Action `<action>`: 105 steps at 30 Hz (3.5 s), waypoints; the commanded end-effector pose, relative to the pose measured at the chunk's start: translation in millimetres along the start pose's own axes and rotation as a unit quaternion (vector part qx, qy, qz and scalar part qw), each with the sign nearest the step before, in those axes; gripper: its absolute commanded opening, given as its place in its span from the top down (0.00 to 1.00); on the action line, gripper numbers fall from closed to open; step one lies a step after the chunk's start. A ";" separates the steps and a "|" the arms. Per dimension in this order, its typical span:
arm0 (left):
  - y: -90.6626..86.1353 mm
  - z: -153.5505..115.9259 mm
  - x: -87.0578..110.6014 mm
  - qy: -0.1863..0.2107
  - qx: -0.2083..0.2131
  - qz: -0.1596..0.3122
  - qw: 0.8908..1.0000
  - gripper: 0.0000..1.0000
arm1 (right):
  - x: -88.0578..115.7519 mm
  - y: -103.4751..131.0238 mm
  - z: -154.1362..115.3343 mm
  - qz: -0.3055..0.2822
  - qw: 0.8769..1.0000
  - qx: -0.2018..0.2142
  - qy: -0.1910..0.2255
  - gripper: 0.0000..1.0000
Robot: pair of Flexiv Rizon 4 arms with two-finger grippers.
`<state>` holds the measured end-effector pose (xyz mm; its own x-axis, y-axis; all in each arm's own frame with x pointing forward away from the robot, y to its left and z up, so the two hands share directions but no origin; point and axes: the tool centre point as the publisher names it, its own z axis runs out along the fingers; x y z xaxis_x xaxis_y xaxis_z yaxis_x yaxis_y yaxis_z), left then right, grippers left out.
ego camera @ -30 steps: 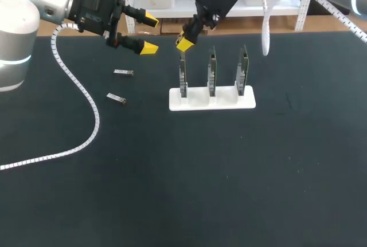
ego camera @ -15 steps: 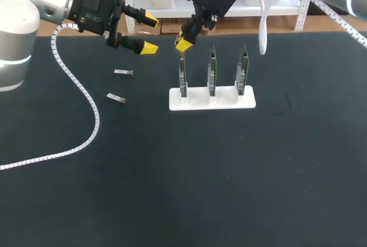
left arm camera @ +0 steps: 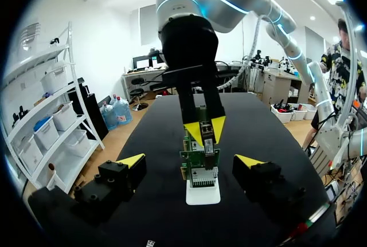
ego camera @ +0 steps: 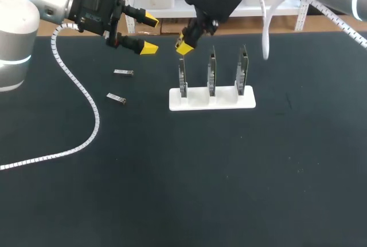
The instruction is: Pick up the optical module with the left hand, and insert it into the network port with the right hand.
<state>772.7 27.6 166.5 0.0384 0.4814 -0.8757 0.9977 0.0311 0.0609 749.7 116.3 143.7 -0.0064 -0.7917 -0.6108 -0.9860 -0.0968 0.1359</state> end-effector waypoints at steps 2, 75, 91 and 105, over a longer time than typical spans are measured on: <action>0.6 0.3 -0.5 0.002 0.001 0.000 1.000 0.00 | 7.5 3.4 6.4 0.000 1.000 0.003 -0.003 1.00; 0.6 0.3 -0.5 0.002 0.001 0.000 1.000 0.00 | 9.9 -1.2 15.4 -0.004 0.998 0.023 -0.058 1.00; 0.6 0.3 -0.5 0.002 0.001 0.000 1.000 0.00 | -6.3 1.1 -4.4 -0.057 0.992 0.053 -0.097 1.00; 0.6 0.3 -0.5 0.002 0.001 0.000 1.000 0.00 | 4.8 20.0 -38.9 -0.030 0.993 0.086 -0.077 0.07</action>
<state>772.7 27.6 166.5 0.0385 0.4814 -0.8757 0.9977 0.0311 0.0609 751.3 96.8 167.0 0.0443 -0.6824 -0.7297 -0.9978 -0.0664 0.0015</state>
